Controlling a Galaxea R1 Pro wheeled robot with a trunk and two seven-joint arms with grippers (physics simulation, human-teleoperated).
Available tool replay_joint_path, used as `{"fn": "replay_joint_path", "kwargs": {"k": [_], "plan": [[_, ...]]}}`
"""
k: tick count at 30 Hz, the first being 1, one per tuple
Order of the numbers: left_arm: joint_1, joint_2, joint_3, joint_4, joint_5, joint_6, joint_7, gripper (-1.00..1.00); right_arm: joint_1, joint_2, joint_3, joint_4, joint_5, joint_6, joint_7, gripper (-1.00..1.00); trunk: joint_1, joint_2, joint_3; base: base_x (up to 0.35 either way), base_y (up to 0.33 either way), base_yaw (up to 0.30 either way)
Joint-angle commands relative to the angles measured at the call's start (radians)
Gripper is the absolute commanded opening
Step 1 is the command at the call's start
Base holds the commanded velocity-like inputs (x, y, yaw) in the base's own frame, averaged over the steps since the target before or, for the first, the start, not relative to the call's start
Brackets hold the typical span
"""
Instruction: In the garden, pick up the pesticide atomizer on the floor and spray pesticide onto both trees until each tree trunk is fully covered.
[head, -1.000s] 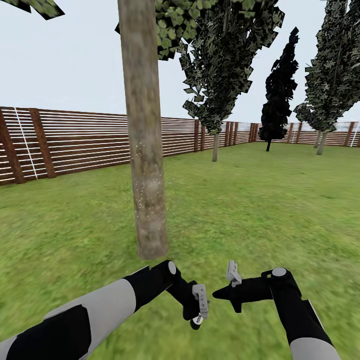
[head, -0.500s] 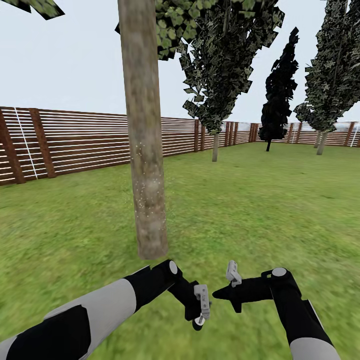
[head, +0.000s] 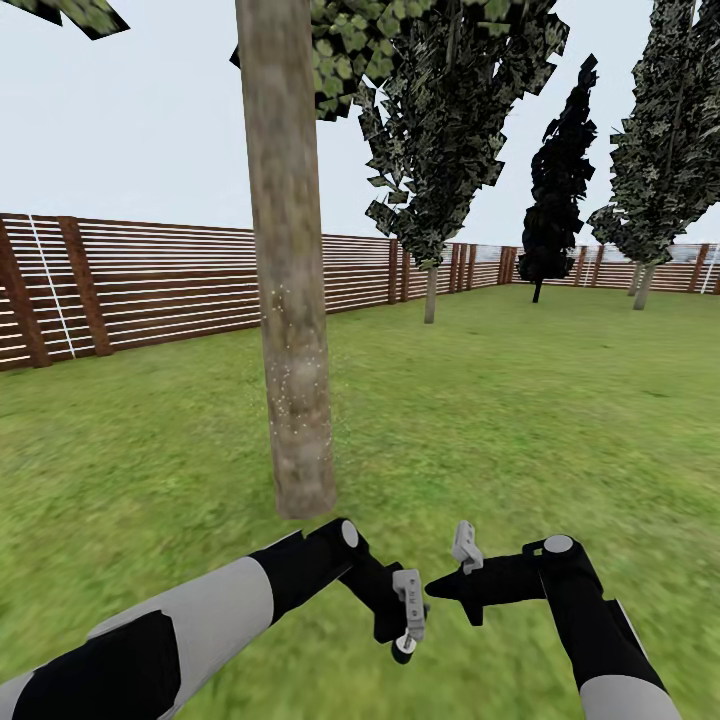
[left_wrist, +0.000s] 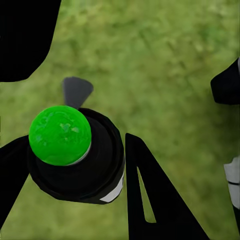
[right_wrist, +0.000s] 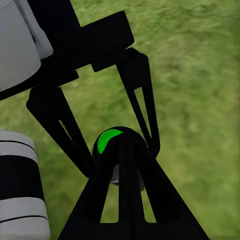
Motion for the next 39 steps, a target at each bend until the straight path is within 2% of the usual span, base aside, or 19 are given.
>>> {"fn": "replay_joint_path", "kwargs": {"k": [1,22,26,30,33,34,35,36,37,38,39], "plan": [[0.000,0.000,0.000,-0.001,0.000,0.000,0.000,-1.00,0.000,0.000,0.000,0.000,0.000,0.000,0.000,-1.00,0.000,0.000,0.000,0.000,0.000,0.000],[-0.006,0.000,0.002,0.012,0.000,0.003,0.000,-1.00,0.000,0.000,0.000,0.000,0.000,0.000,0.001,-1.00,0.000,0.000,0.000,0.000,0.000,0.000],[-0.013,0.000,0.001,0.220,-0.001,0.001,0.000,-1.00,0.000,-0.002,0.000,0.000,0.000,0.000,0.001,-1.00,0.000,0.000,0.000,0.000,0.000,0.000],[-0.013,0.068,-0.001,0.259,-0.001,0.000,0.000,-1.00,0.000,-0.009,-0.003,0.001,0.000,-0.001,0.001,-1.00,0.000,0.000,0.000,0.000,0.000,0.000],[-0.013,0.135,0.002,0.263,0.003,-0.002,0.003,-1.00,0.000,-0.020,-0.008,0.001,0.001,-0.002,0.001,-1.00,0.000,0.000,0.000,0.000,0.000,0.000],[-0.012,0.160,0.008,0.263,0.009,-0.003,0.007,-1.00,0.000,-0.034,-0.009,0.001,0.001,-0.002,0.001,-1.00,0.000,0.000,0.000,0.000,0.000,0.000],[-0.012,0.184,0.029,0.264,0.026,-0.004,0.010,-1.00,0.001,-0.062,-0.009,0.001,0.001,-0.002,0.001,-1.00,0.000,0.000,0.000,0.000,0.000,0.000],[-0.011,0.209,0.068,0.264,0.051,-0.005,0.017,-1.00,0.002,-0.096,-0.015,0.005,0.001,-0.002,-0.001,-1.00,0.000,0.000,0.000,0.000,0.000,0.000],[-0.008,0.230,0.119,0.264,0.074,-0.010,0.035,-1.00,0.004,-0.141,-0.055,0.011,0.001,-0.003,-0.007,-1.00,0.000,0.000,0.000,0.000,0.000,0.000],[-0.006,0.250,0.165,0.264,0.088,-0.023,0.071,-1.00,0.007,-0.183,-0.151,0.027,0.001,-0.006,-0.010,-1.00,0.000,0.000,0.000,0.000,0.000,0.000],[-0.004,0.271,0.201,0.267,0.100,-0.046,0.108,-1.00,0.012,-0.211,-0.278,0.042,0.001,-0.013,-0.011,-1.00,0.000,0.000,0.000,0.000,0.000,0.000]]}}
